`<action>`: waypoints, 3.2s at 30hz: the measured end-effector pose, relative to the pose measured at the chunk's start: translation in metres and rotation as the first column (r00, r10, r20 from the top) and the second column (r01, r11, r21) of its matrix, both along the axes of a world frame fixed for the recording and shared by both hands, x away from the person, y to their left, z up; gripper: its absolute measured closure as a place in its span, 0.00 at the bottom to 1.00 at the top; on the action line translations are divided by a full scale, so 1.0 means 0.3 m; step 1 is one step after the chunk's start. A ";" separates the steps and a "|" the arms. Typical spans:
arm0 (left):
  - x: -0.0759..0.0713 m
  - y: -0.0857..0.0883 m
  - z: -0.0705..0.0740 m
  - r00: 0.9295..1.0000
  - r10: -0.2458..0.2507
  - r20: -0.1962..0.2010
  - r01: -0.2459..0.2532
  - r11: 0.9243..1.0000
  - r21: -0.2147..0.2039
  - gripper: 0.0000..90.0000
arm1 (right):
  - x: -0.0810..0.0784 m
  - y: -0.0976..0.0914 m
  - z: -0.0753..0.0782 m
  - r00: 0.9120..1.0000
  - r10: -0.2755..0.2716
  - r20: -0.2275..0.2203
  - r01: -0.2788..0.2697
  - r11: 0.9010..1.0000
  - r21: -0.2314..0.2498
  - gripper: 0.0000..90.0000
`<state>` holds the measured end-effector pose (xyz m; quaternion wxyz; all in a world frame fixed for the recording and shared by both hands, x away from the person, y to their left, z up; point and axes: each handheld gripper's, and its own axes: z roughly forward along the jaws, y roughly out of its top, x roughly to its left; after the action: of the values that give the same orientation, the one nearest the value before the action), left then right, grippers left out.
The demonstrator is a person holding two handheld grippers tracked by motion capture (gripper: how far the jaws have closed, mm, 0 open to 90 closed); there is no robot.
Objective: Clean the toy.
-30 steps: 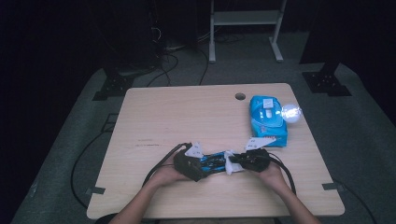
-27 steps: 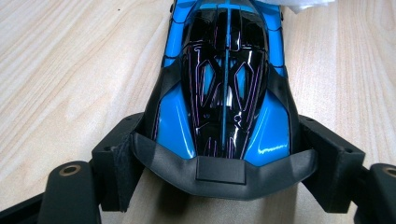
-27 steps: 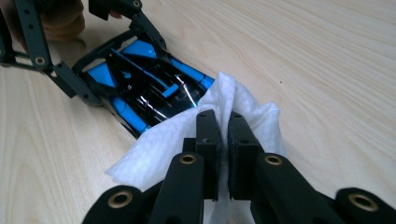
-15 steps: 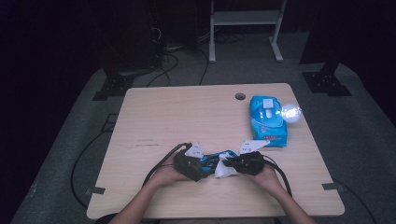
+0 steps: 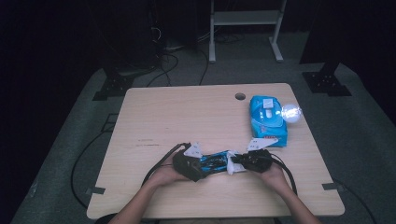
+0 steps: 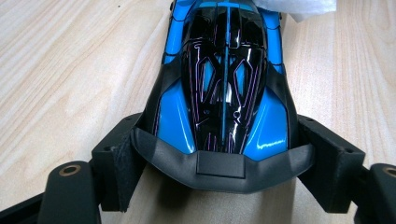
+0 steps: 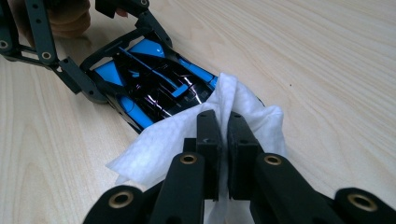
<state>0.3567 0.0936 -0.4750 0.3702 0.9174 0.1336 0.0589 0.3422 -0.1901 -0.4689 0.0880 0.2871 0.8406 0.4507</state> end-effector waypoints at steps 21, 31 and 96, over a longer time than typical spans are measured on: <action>-0.003 0.001 0.001 1.000 0.004 -0.003 -0.004 1.000 0.005 0.27 | -0.022 0.117 0.030 0.993 0.107 0.051 -0.107 0.994 -0.001 0.94; -0.005 0.001 -0.001 1.000 0.009 -0.006 -0.009 1.000 -0.003 0.27 | -0.017 0.267 0.023 0.975 0.218 0.054 -0.217 0.976 -0.021 0.94; -0.004 -0.005 -0.002 1.000 0.008 0.005 -0.008 1.000 -0.001 0.27 | 0.095 0.053 0.033 0.998 -0.054 -0.030 0.052 0.998 -0.046 0.95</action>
<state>0.3555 0.0922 -0.4756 0.3709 0.9165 0.1362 0.0624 0.3706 -0.1742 -0.4590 0.0934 0.3142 0.8440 0.4245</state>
